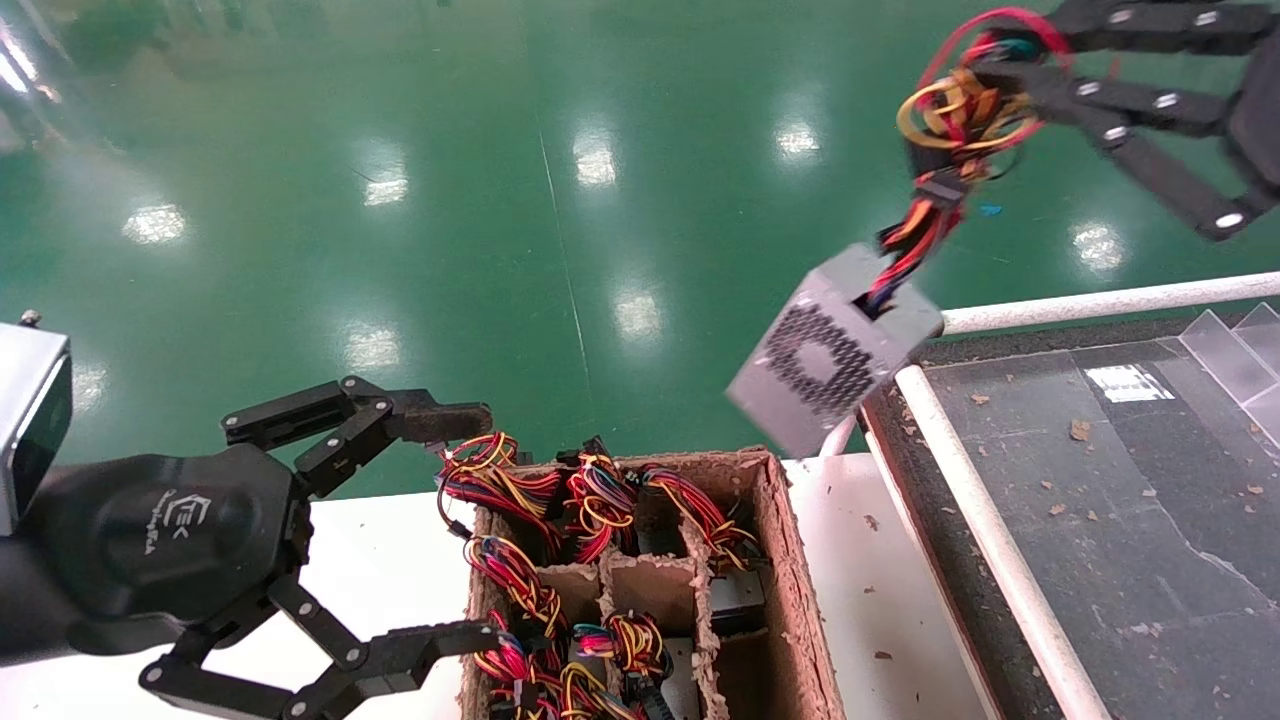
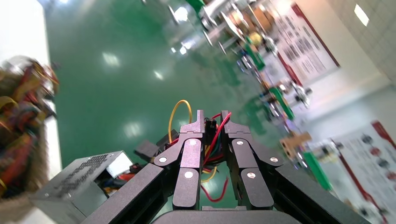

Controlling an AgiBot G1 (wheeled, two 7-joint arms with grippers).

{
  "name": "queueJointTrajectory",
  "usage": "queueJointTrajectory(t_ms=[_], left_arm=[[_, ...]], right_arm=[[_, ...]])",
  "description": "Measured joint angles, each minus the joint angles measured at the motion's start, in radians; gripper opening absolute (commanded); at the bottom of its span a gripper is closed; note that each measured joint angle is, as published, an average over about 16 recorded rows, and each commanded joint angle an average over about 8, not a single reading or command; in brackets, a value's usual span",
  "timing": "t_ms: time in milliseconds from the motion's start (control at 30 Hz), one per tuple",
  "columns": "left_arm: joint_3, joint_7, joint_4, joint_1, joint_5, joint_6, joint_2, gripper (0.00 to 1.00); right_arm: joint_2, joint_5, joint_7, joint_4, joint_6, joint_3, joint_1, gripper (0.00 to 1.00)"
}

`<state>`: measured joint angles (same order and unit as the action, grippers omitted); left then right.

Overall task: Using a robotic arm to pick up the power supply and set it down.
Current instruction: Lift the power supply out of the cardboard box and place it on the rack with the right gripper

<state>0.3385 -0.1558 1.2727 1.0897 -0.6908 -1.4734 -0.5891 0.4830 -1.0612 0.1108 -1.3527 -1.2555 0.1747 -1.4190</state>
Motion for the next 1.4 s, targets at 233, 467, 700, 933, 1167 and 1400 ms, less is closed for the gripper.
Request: queueJointTrajectory(t_ms=[233, 467, 700, 933, 1167, 1400], left_arm=[[0.000, 0.000, 0.000, 0.000, 0.000, 0.000, 0.000, 1.00], [0.000, 0.000, 0.000, 0.000, 0.000, 0.000, 0.000, 1.00], [0.000, 0.000, 0.000, 0.000, 0.000, 0.000, 0.000, 1.00], [0.001, 0.000, 0.000, 0.000, 0.000, 0.000, 0.000, 1.00], [0.001, 0.000, 0.000, 0.000, 0.000, 0.000, 0.000, 1.00], [0.001, 0.000, 0.000, 0.000, 0.001, 0.000, 0.000, 1.00]], right_arm=[[-0.072, -0.024, 0.012, 0.012, 0.057, -0.038, 0.067, 0.00], [-0.120, -0.054, 0.032, 0.039, 0.120, -0.064, 0.149, 0.00], [-0.121, -0.088, 0.063, 0.075, 0.185, -0.073, 0.212, 0.00], [-0.080, -0.126, 0.089, 0.123, 0.229, -0.057, 0.222, 0.00], [-0.011, -0.181, 0.105, 0.202, 0.242, -0.013, 0.163, 0.00], [0.064, -0.240, 0.120, 0.295, 0.229, 0.039, 0.065, 0.00]])
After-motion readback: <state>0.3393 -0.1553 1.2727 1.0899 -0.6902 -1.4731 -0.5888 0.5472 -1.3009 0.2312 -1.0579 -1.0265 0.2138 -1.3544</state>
